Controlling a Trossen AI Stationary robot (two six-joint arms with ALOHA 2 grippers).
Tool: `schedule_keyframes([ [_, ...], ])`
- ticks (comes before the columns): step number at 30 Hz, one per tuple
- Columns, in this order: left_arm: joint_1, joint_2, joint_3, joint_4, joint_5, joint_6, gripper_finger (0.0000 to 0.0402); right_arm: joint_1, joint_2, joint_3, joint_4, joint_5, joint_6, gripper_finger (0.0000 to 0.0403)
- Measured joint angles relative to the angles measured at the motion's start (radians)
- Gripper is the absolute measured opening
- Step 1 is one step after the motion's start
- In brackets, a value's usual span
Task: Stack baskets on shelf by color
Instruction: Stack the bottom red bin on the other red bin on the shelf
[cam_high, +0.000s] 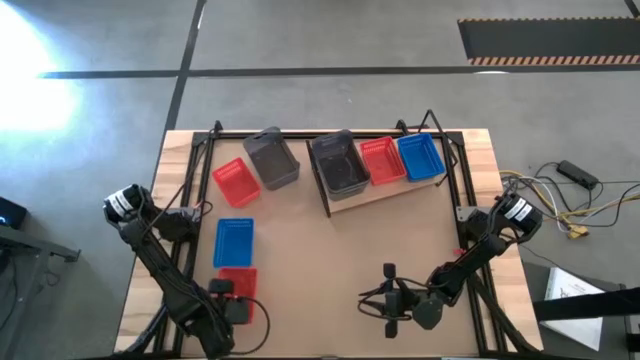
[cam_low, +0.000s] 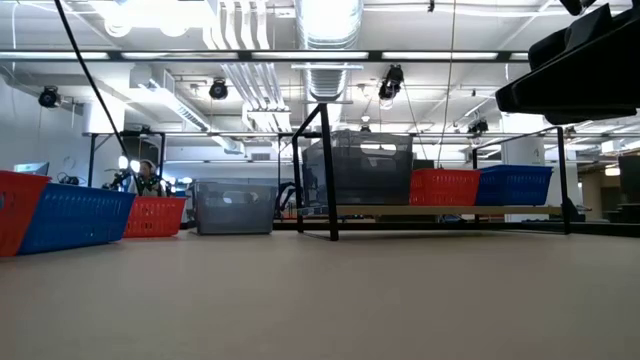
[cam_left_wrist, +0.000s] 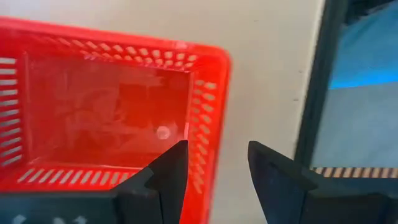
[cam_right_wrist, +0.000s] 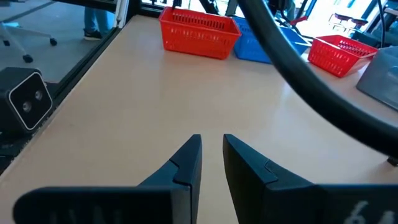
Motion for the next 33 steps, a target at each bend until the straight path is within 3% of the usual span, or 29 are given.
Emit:
schedule_keyframes([
  [9,0.0,0.046,-0.025,0.04,-0.011,0.0,0.014,0.0,0.0,-0.001,-0.021,0.0,0.0,0.0059],
  [17,0.011,0.137,-0.002,0.087,-0.001,0.0,0.0017,0.056,-0.017,0.004,-0.023,0.003,-0.036,0.0052],
  [24,0.109,0.238,0.155,0.098,-0.014,0.101,0.0003,0.152,-0.133,0.005,-0.153,0.043,-0.02,0.0039],
  [33,0.357,0.439,0.433,0.118,-0.061,0.353,0.0001,0.294,-0.357,0.005,-0.563,0.132,0.276,0.0033],
])
